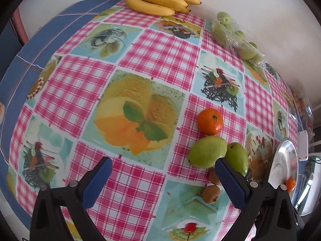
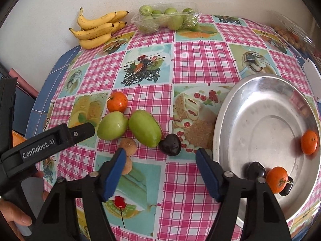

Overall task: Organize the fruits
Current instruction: 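Reach the right tool to the dark plum beside the green mango and grasp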

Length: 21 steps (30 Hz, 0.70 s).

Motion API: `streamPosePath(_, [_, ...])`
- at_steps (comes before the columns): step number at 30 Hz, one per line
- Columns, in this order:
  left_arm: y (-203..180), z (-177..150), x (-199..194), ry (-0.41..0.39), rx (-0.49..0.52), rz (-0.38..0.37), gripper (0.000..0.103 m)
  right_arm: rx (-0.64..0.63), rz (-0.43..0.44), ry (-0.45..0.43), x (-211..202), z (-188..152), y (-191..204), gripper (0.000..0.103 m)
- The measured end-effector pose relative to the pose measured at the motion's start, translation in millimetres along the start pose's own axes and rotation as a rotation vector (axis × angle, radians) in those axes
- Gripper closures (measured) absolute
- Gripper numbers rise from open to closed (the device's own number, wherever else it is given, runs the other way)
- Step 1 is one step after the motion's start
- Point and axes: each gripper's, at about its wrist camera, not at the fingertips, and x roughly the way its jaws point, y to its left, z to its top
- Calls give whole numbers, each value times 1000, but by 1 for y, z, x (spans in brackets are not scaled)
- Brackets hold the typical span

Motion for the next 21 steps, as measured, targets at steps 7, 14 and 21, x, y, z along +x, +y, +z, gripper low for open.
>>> streamPosePath(7, [-5, 0, 3, 8, 4, 1, 0, -37, -40, 26, 11, 6, 4, 51])
streamPosePath(14, [-7, 1, 8, 21, 2, -6, 0, -49, -50, 62, 24, 8, 1, 54])
streamPosePath(21, [-7, 2, 9, 25, 6, -8, 0, -97, -79, 66, 30, 12, 4, 62])
